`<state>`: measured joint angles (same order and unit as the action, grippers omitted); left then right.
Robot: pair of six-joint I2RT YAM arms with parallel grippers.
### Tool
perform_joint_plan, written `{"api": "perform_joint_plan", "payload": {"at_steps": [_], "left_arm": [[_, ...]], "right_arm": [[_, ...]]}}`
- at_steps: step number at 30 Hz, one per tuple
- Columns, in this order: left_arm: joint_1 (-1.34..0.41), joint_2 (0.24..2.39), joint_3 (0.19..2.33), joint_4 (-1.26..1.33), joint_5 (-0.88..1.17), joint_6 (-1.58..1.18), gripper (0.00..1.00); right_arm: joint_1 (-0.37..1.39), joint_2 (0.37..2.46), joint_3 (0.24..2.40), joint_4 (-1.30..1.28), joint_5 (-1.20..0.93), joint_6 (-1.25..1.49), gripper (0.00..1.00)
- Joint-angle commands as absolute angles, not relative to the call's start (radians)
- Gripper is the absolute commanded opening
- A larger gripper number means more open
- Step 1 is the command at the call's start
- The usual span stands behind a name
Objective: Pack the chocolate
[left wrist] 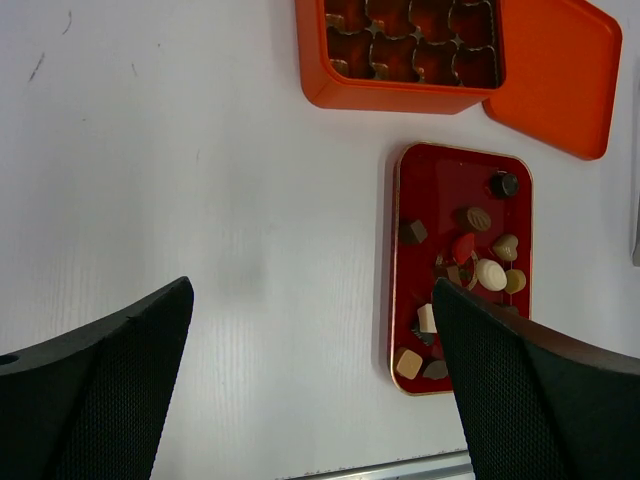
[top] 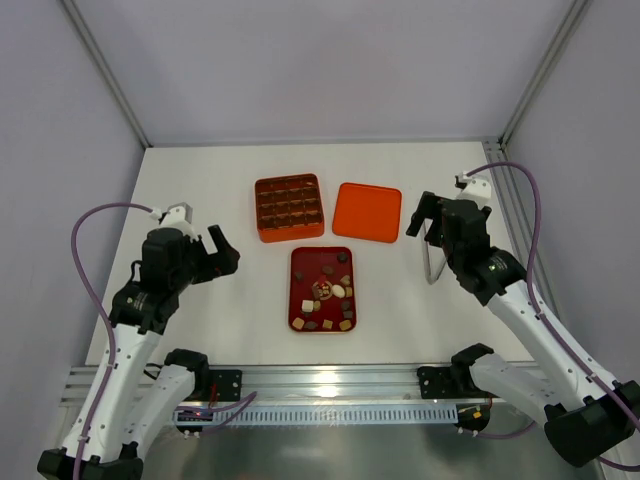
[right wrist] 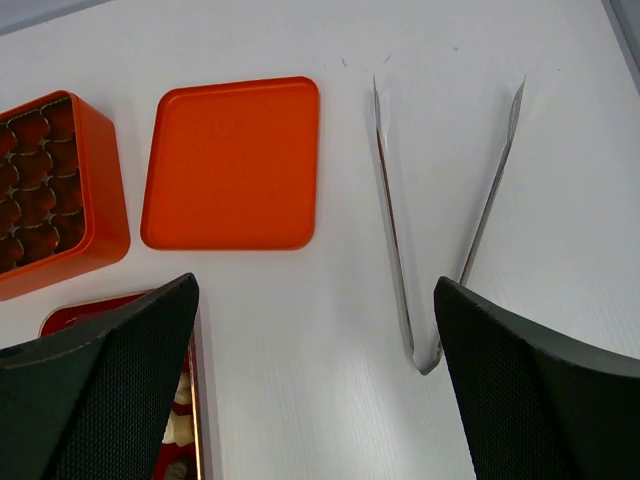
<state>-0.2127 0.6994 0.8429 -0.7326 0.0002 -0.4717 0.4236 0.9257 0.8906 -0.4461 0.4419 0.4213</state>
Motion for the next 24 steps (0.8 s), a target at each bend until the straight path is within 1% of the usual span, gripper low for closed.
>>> {"api": "perform_joint_plan", "payload": {"at_steps": [1,14,18,19,21,24], "left_arm": [[-0.209,0.687,0.844,-0.696,-0.005,-0.476,1.00],[-0.207,0.681,0.844,-0.698,-0.005,-0.476,1.00],[-0.207,0.684,0.848,-0.698,0.026,-0.472,1.00],[-0.209,0.684,0.848,-0.698,0.031,-0.471,1.00],[-0.209,0.683,0.850,-0.696,0.037,-0.472,1.00],[-0.209,0.683,0.853,-0.699,0.063,-0.468,1.00]], "right_arm": [[0.426,0.920,0.927,-0.440,0.437,0.423,1.00],[0.414,0.991,1.003,-0.537,0.425,0.408,1.00],[0.310,1.022,1.015,-0.554,0.359,0.394,1.00],[0.242,1.041,1.014,-0.560,0.283,0.388,1.00],[0.189,1.060,1.011,-0.564,0.229,0.384,1.00],[0.144,1.100,0.994,-0.554,0.218,0.371,1.00]]}}
